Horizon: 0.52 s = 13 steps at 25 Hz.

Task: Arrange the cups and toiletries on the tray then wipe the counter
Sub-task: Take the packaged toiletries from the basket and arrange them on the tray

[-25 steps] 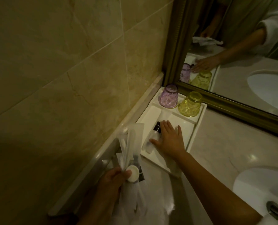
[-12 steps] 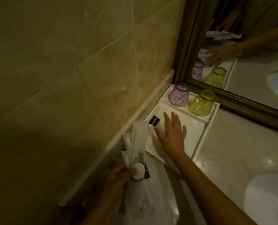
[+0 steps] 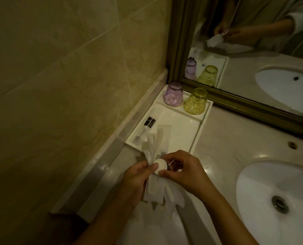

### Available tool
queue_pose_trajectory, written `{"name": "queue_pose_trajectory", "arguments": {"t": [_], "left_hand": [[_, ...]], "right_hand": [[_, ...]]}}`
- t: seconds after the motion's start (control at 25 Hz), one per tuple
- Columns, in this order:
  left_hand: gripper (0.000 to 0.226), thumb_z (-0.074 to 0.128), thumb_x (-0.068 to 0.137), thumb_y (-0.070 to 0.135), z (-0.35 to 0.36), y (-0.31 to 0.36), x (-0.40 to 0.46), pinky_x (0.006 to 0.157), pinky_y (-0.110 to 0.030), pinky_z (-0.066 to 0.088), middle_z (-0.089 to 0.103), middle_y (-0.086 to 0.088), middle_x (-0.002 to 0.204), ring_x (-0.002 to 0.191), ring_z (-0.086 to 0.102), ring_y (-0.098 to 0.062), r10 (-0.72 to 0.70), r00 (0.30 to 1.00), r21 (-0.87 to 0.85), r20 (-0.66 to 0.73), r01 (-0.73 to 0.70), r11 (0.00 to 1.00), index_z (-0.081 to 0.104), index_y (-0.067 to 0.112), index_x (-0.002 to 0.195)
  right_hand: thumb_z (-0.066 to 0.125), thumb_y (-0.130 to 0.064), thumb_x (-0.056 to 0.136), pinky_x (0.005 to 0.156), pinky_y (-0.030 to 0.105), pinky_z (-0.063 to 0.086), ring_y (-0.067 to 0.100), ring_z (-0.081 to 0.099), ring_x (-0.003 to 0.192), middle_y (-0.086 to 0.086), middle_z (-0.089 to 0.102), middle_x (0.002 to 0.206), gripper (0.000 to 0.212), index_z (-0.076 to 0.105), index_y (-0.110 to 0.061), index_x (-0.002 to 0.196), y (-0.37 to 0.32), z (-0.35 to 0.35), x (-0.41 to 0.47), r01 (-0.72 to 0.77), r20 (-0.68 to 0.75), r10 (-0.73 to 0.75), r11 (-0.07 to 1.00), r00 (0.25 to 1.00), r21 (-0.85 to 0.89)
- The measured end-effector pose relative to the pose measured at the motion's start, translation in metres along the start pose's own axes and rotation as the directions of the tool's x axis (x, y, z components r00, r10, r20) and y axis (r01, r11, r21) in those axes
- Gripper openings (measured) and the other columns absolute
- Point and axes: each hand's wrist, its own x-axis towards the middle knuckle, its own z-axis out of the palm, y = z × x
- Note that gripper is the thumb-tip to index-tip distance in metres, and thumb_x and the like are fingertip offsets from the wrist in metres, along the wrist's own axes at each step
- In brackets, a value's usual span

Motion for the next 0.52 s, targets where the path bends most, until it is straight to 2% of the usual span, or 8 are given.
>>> {"name": "queue_pose_trajectory", "arguments": {"t": [0.08,0.24,0.32,0.4,0.52], "left_hand": [[0.038,0.067,0.070,0.020,0.0032,0.0000,-0.0002,0.083,-0.042,0.053,0.072,-0.019,0.103,0.098,0.067,-0.033,-0.040,0.998,-0.044,0.044,0.042,0.998,0.066,0.005,0.105],[0.043,0.067,0.068,0.014,0.0003,0.0030,-0.0016,0.077,-0.036,0.058,0.072,-0.013,0.106,0.098,0.068,-0.029,-0.035,0.985,-0.063,0.170,0.046,0.997,0.064,0.010,0.111],[0.038,0.066,0.071,0.009,0.0007,0.0027,-0.0026,0.079,-0.035,0.057,0.073,-0.012,0.104,0.098,0.069,-0.028,-0.017,0.989,-0.067,0.149,0.027,0.997,0.065,0.009,0.109],[0.029,0.063,0.076,0.002,0.0027,0.0015,-0.0023,0.079,-0.036,0.056,0.076,-0.008,0.097,0.094,0.070,-0.026,-0.005,0.997,-0.034,0.075,0.008,0.999,0.067,0.011,0.103],[0.024,0.061,0.080,-0.004,0.0026,0.0060,-0.0016,0.072,-0.032,0.057,0.075,-0.007,0.091,0.087,0.071,-0.023,0.003,1.000,0.045,0.020,-0.004,0.999,0.067,0.011,0.099]], "right_hand": [[0.079,-0.029,0.067,0.071,0.018,0.052,0.006,0.058,0.076,-0.010,0.061,0.090,0.028,0.061,-0.039,0.085,0.0036,-0.0015,-0.0046,-0.046,-0.002,0.046,0.998,0.999,0.036],[0.078,-0.018,0.069,0.069,0.024,0.057,0.012,0.064,0.072,-0.007,0.067,0.091,0.022,0.066,-0.024,0.086,0.0078,-0.0033,-0.0048,-0.151,-0.055,0.176,0.938,0.983,0.312],[0.074,-0.009,0.073,0.064,0.024,0.057,0.015,0.066,0.073,-0.003,0.069,0.088,0.017,0.067,-0.018,0.085,0.0077,-0.0019,-0.0042,-0.136,-0.083,0.186,0.900,0.979,0.414],[0.071,-0.003,0.075,0.058,0.019,0.054,0.012,0.066,0.075,0.001,0.068,0.086,0.016,0.066,-0.015,0.083,0.0065,-0.0004,-0.0033,-0.125,-0.098,0.192,0.875,0.976,0.468],[0.071,-0.004,0.075,0.053,0.014,0.050,0.015,0.067,0.076,0.004,0.069,0.085,0.017,0.062,-0.017,0.081,0.0089,0.0004,-0.0007,-0.146,-0.104,0.220,0.868,0.970,0.474]]}}
